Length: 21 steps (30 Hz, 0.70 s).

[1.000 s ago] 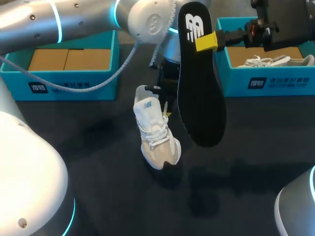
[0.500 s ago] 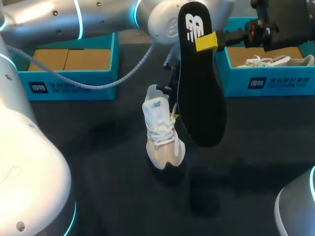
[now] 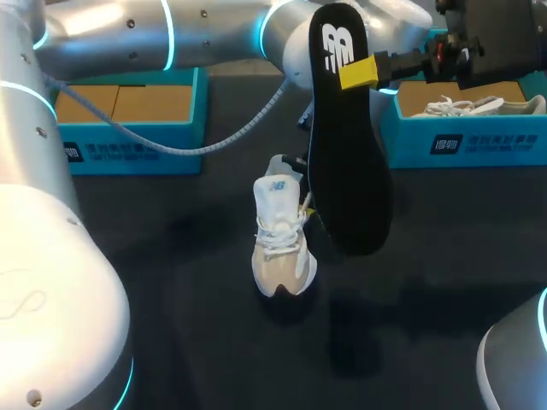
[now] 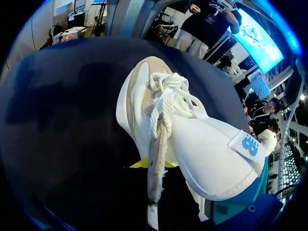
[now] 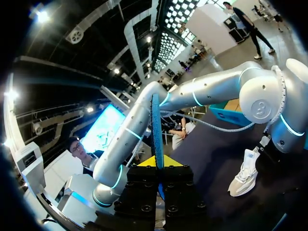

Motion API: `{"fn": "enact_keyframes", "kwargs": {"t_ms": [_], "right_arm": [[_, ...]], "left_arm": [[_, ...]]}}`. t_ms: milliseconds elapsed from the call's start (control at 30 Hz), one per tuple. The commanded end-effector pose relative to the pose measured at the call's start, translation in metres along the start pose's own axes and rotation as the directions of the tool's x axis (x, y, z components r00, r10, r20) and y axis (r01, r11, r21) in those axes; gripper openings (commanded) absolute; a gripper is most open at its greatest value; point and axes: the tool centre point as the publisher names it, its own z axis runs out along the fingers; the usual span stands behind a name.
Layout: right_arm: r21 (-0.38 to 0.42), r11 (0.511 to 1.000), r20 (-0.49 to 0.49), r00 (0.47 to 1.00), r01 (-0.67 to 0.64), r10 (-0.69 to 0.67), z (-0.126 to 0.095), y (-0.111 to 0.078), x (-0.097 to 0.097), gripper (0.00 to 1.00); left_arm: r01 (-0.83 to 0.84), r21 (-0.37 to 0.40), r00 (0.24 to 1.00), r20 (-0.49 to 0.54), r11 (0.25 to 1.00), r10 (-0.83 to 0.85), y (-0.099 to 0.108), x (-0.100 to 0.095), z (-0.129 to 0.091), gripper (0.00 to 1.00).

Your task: Take the shoe out of the shoebox, open the shoe tongue, remove and reinsert the insole, then place the shoe into the shoebox

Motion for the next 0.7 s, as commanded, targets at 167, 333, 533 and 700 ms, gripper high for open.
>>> {"fn": "enact_keyframes", "kwargs": {"t_ms": [167,333,533,700], "right_arm": [[0.005,1.0,0.002,1.0,-0.002,0.002,0.003,0.003,-0.001,0.0],[0.005,1.0,0.002,1.0,-0.002,0.002,0.003,0.003,-0.001,0.0],[0.005,1.0,0.002,1.0,-0.002,0.002,0.003,0.003,-0.001,0.0],[0.005,1.0,0.002,1.0,-0.002,0.002,0.003,0.003,-0.001,0.0]], "left_arm": [[-0.004,0.042,0.999,-0.042,0.999,0.005,0.003,-0.016,0.018,0.0],[0.015,0.077,0.999,-0.035,0.997,-0.012,0.003,-0.021,0.027,0.0],[0.021,0.105,1.0,-0.021,0.994,-0.019,-0.002,-0.025,0.033,0.0],[0.05,0.105,0.999,-0.019,0.993,-0.048,-0.004,-0.028,0.037,0.27]]}}
